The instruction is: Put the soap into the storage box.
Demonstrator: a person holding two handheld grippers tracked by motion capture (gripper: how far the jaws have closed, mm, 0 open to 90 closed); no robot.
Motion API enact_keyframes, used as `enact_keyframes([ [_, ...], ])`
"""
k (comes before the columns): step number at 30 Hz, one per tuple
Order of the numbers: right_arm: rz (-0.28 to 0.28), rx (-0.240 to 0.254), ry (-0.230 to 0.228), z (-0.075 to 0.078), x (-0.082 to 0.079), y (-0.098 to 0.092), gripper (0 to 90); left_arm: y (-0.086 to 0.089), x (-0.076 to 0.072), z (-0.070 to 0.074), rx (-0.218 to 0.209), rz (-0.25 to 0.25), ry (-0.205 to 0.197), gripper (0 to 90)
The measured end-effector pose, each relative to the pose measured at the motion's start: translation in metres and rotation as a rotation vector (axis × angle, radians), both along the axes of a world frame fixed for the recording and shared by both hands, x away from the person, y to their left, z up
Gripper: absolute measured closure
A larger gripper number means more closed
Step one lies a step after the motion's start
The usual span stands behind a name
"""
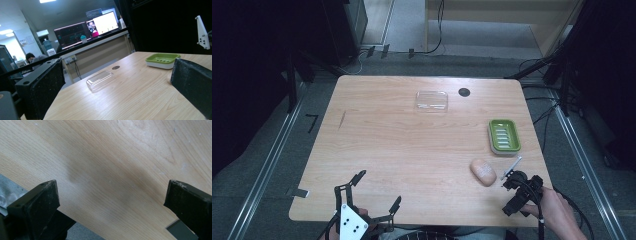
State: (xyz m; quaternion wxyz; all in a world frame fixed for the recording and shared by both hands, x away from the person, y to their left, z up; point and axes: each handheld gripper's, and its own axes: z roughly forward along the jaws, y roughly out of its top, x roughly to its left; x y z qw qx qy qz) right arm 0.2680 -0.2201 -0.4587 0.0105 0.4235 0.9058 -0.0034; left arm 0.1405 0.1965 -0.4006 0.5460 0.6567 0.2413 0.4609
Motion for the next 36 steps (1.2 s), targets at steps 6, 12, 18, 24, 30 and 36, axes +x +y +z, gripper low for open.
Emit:
enact_keyframes([
  [6, 0.012, -0.009, 0.003, 0.003, -0.001, 0.004, 0.0, 0.001, 0.0, 0.0, -0.004, 0.0, -0.003, 0.0],
  [12, 0.015, -0.009, -0.004, 0.005, -0.002, 0.006, 0.0, 0.0, 0.0, 0.0, -0.002, -0.002, -0.004, 0.0],
  [18, 0.023, -0.008, -0.001, 0.008, 0.001, 0.009, 0.0, 0.0, 0.0, 0.0, -0.001, -0.001, -0.005, 0.0],
  [24, 0.034, -0.006, -0.011, 0.012, 0.002, 0.013, 0.0, 0.0, -0.001, 0.0, 0.003, -0.003, -0.004, 0.0],
  [30, 0.047, -0.012, -0.018, 0.016, 0.006, 0.022, 0.0, 0.0, 0.0, 0.0, -0.001, -0.003, -0.006, 0.0],
  [36, 0.068, -0.005, -0.035, 0.021, 0.014, 0.036, 0.0, 0.0, 0.0, 0.0, 0.0, -0.005, -0.005, 0.0],
])
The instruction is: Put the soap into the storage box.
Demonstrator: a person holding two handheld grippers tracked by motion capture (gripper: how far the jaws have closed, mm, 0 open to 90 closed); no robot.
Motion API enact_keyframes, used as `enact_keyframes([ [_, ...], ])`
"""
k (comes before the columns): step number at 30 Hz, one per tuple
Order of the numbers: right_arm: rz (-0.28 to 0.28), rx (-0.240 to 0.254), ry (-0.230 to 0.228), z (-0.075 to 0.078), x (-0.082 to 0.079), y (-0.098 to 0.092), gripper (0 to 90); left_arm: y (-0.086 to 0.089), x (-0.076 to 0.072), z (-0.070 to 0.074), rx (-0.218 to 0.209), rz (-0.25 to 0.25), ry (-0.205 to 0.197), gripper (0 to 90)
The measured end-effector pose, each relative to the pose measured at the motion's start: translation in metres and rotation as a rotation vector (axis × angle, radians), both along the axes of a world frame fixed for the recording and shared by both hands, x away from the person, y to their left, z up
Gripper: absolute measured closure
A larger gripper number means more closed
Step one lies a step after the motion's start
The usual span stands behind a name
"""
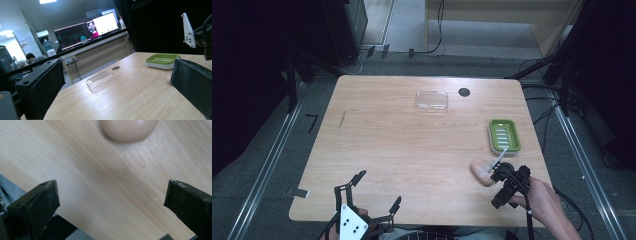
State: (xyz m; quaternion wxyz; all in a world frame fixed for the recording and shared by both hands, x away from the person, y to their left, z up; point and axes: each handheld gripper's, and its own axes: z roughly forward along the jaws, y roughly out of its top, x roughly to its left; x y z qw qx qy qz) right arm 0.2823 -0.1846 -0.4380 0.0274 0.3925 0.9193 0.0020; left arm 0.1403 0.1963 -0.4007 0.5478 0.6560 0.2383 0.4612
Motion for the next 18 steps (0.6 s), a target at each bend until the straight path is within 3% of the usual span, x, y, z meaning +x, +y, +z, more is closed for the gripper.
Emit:
enact_keyframes([
  [18, 0.016, 0.007, -0.003, 0.001, 0.023, 0.021, 0.0, 0.0, 0.0, 0.0, 0.001, 0.004, 0.0, 0.0],
])
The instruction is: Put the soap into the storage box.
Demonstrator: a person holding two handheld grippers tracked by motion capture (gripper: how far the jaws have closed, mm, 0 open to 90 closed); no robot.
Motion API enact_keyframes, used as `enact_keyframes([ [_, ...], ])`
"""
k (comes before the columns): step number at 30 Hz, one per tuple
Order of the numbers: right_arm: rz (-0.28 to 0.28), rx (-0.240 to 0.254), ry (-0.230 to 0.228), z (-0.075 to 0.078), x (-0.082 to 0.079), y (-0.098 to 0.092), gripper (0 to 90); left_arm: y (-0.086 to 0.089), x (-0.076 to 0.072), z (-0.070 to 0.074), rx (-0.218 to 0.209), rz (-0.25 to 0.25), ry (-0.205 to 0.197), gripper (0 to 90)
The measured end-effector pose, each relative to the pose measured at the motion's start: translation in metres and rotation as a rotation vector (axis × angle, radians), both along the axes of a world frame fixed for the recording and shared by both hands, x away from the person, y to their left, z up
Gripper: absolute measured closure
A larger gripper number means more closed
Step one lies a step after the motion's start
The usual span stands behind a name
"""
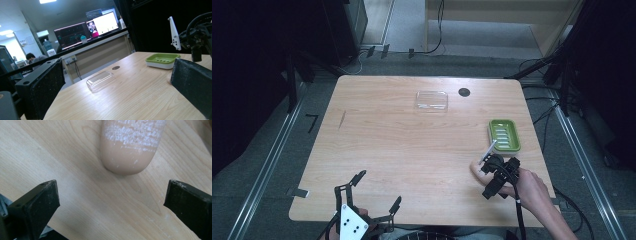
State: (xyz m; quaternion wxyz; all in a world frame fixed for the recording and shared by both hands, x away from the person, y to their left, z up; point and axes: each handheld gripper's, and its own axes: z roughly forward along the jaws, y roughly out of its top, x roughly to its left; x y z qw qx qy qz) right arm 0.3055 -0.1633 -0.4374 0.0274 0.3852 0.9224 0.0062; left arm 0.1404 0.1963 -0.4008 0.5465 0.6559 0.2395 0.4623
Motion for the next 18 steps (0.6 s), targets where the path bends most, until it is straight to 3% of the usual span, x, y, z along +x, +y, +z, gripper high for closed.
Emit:
enact_keyframes([
  [18, -0.002, 0.023, 0.005, 0.0, 0.021, 0.017, 0.0, 0.0, 0.0, 0.0, 0.0, -0.003, 0.002, 0.0],
])
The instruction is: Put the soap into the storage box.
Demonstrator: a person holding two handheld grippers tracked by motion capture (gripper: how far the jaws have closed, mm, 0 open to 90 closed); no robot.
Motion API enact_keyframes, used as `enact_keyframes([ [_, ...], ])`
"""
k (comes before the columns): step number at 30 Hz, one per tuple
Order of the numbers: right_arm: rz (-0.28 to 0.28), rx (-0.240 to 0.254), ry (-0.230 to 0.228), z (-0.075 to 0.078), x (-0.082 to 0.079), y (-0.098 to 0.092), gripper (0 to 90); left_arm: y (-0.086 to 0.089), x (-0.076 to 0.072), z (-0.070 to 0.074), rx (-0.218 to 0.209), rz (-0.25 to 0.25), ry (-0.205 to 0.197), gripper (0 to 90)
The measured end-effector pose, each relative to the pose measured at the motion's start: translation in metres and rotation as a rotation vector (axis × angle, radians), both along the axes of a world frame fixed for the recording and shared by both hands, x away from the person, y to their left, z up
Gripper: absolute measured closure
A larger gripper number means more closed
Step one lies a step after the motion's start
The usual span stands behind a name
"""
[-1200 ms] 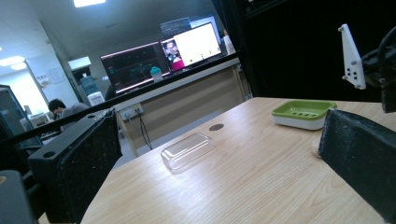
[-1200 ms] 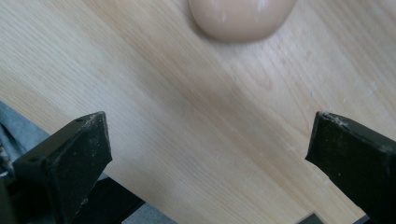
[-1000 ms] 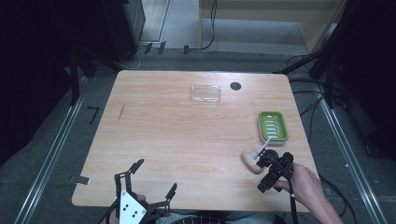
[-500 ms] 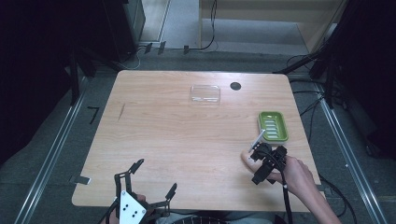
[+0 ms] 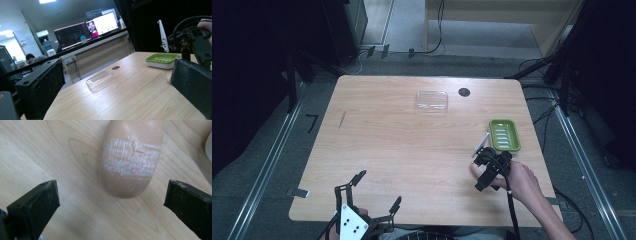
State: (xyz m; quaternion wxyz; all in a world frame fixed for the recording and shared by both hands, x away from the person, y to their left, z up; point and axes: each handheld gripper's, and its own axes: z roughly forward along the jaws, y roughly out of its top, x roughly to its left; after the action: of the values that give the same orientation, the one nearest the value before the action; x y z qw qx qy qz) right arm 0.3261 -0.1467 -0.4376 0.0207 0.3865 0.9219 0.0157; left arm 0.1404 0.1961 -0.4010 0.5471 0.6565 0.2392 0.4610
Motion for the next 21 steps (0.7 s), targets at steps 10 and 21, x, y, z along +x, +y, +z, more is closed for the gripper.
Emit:
enact_keyframes([
  [10, -0.019, 0.017, 0.011, -0.004, 0.013, 0.005, 0.0, 0.0, 0.0, 0.0, 0.0, 0.001, 0.001, 0.0],
  [21, -0.048, 0.039, 0.029, -0.013, 0.026, 0.006, 0.0, 0.0, 0.0, 0.0, -0.001, 0.0, 0.0, 0.0],
])
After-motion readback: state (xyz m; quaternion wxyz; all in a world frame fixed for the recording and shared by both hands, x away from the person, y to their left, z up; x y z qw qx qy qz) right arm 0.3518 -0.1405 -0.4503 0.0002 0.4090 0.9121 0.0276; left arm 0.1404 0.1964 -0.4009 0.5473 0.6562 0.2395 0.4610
